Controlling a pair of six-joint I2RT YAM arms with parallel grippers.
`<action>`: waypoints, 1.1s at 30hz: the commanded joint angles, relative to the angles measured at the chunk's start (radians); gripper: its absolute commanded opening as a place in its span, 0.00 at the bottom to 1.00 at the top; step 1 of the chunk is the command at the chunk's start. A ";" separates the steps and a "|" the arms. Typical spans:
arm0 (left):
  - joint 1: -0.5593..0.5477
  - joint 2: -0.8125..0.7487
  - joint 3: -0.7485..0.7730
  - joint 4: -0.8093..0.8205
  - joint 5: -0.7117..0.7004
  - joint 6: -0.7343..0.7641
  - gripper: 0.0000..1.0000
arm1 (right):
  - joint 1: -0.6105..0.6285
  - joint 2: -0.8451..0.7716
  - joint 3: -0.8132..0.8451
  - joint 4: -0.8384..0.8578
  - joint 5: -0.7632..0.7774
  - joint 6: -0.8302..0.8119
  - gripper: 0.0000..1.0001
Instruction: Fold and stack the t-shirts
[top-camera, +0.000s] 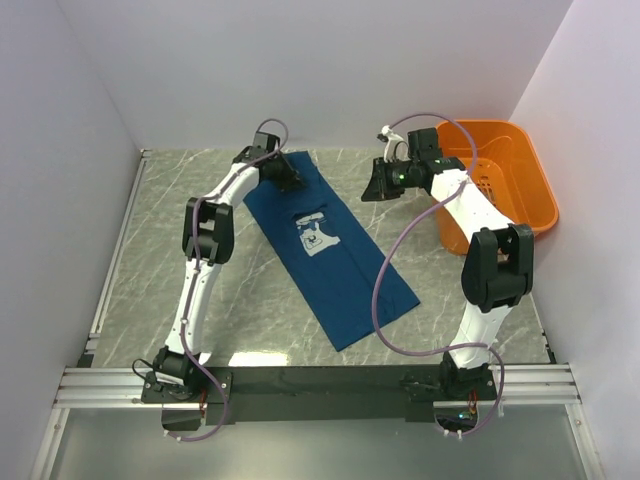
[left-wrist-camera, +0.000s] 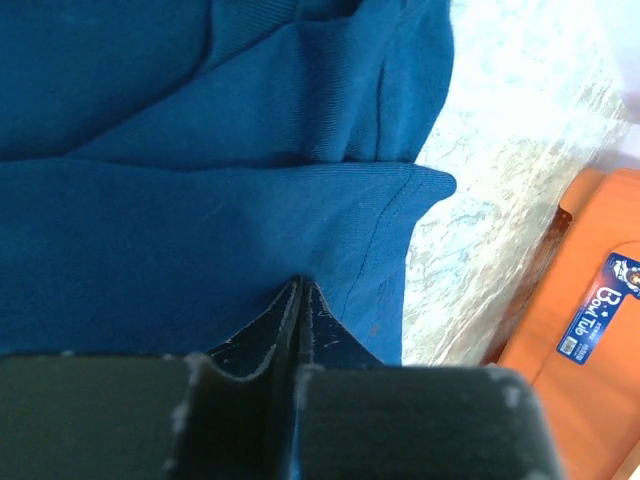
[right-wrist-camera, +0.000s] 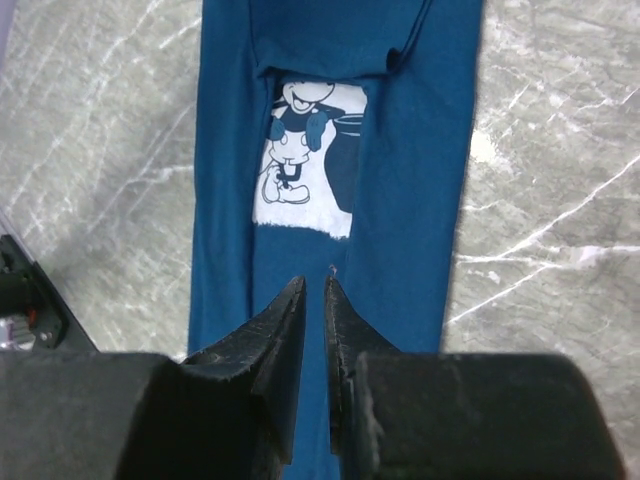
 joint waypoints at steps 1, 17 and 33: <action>-0.018 0.019 0.012 -0.015 -0.011 -0.021 0.08 | -0.009 -0.051 -0.007 0.017 -0.014 -0.065 0.20; 0.074 -0.659 -0.475 0.094 -0.089 0.215 0.43 | -0.003 -0.011 -0.029 -0.265 -0.040 -0.591 0.25; -0.109 -1.254 -1.484 0.413 -0.081 -0.018 0.41 | 0.022 -0.183 -0.320 -0.229 -0.020 -0.827 0.24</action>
